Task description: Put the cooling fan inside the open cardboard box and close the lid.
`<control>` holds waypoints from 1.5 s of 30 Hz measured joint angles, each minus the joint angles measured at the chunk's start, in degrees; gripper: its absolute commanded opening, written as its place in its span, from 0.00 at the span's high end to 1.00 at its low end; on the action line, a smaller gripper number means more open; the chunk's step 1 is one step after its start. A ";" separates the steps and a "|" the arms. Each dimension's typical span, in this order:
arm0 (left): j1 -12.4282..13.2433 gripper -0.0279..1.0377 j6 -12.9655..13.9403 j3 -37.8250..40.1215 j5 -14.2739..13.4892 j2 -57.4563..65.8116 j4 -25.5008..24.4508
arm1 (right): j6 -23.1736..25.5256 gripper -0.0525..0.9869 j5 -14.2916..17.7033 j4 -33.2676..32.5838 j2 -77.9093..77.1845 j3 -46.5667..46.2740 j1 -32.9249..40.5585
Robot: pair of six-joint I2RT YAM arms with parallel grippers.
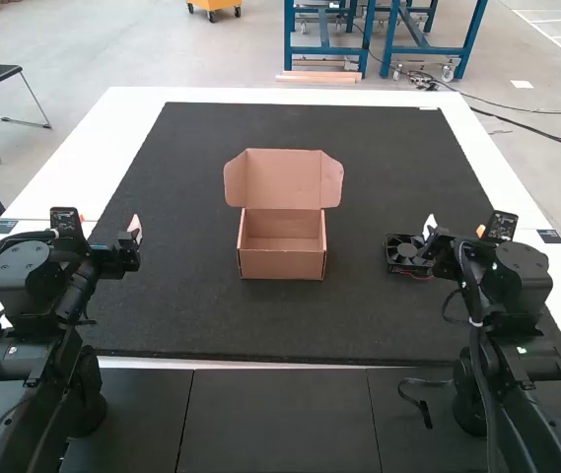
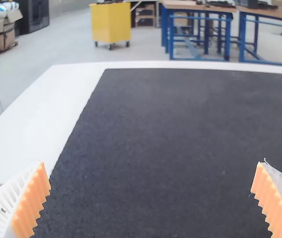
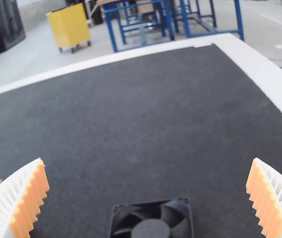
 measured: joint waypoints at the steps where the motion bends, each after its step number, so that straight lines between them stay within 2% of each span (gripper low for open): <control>1: 0.00 0.07 0.00 0.00 0.00 0.00 0.00 | 0.00 0.07 0.00 0.00 0.00 0.00 0.00; 14: 0.00 0.07 -0.02 0.02 0.00 0.00 0.02 | -0.24 0.07 -0.17 0.02 0.00 0.00 0.00; 17: 0.00 0.07 -0.11 0.00 0.00 0.00 1.31 | -0.26 0.07 -0.17 0.22 0.00 0.00 0.00; 19: 0.00 0.07 -0.28 0.00 0.00 0.00 2.19 | -0.24 0.07 -0.42 1.57 0.02 0.00 0.00; 25: 0.02 0.07 -0.57 0.00 -0.24 0.00 3.50 | -0.22 0.07 -1.38 11.21 0.00 0.00 -0.83; 31: 0.00 0.07 -0.52 0.00 -2.58 0.00 4.04 | -0.24 0.07 -2.93 12.57 0.35 0.22 -1.38; 35: 0.00 0.07 -0.52 0.11 -3.48 0.00 9.29 | -0.24 0.07 -3.19 12.57 5.31 3.91 -1.38; 40: 0.00 0.07 -0.52 2.05 -3.91 0.83 8.83 | -0.24 0.07 -2.89 12.55 15.74 11.06 -1.40; 45: 0.00 0.07 -0.52 8.74 -4.11 8.00 9.57 | -0.24 0.07 -2.25 8.90 24.57 18.67 -1.44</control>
